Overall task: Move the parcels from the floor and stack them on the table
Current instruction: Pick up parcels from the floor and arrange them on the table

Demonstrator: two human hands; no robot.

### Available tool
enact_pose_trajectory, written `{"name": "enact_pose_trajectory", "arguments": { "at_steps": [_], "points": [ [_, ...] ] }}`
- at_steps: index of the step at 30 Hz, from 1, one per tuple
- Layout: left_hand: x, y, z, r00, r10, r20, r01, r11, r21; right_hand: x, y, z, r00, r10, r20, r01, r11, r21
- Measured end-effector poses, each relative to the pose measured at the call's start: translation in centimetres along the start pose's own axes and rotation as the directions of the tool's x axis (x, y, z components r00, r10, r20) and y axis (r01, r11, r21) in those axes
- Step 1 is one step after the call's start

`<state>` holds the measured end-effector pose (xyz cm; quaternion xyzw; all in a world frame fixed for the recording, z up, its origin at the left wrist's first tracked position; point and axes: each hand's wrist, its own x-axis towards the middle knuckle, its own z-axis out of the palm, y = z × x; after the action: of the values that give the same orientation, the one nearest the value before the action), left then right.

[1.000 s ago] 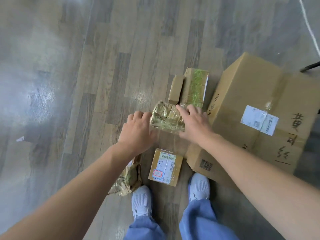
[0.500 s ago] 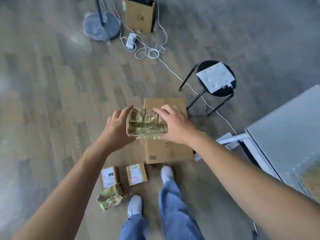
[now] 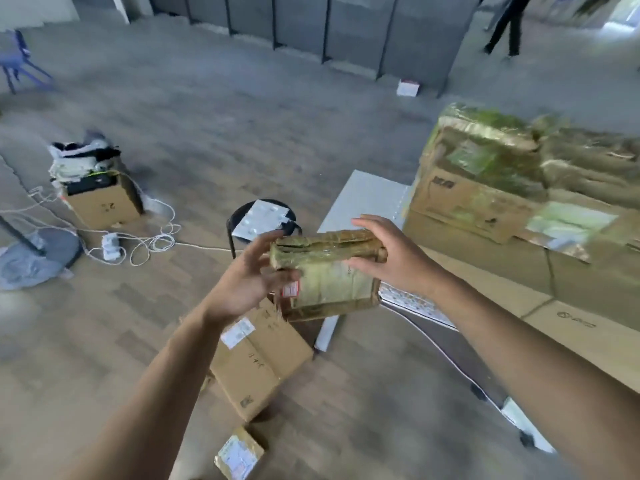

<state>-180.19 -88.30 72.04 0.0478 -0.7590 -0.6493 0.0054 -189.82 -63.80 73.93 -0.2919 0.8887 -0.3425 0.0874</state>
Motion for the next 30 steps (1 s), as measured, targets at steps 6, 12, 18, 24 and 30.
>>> {"name": "enact_pose_trajectory", "arguments": {
  "at_steps": [6,12,18,24,30],
  "points": [
    [2.8,7.1,14.8,0.989,0.008,0.146,-0.006,1.000,-0.012,-10.7,6.9,-11.0,0.928,0.321,-0.190,-0.268,0.928,0.260],
    [3.5,12.0,30.8,0.993,0.011,0.117,-0.020,0.997,0.071,-21.7,13.8,-20.6,0.808,0.553,-0.204,-0.422,0.784,0.455],
    [3.0,14.8,42.1,0.991,-0.032,0.130,0.015,0.992,0.127,-28.9,18.5,-27.0,0.707,0.641,-0.298,-0.485,0.747,0.454],
    [2.9,15.8,47.0,0.948,-0.103,0.302,0.075,0.992,0.105,-31.8,21.9,-30.6,0.646,0.668,-0.370,-0.428,0.718,0.549],
    [5.4,16.4,50.4,0.895,-0.086,0.438,0.117,0.992,-0.046,-32.5,25.6,-32.9,0.593,0.739,-0.320,-0.414,0.621,0.666]
  ]
}}
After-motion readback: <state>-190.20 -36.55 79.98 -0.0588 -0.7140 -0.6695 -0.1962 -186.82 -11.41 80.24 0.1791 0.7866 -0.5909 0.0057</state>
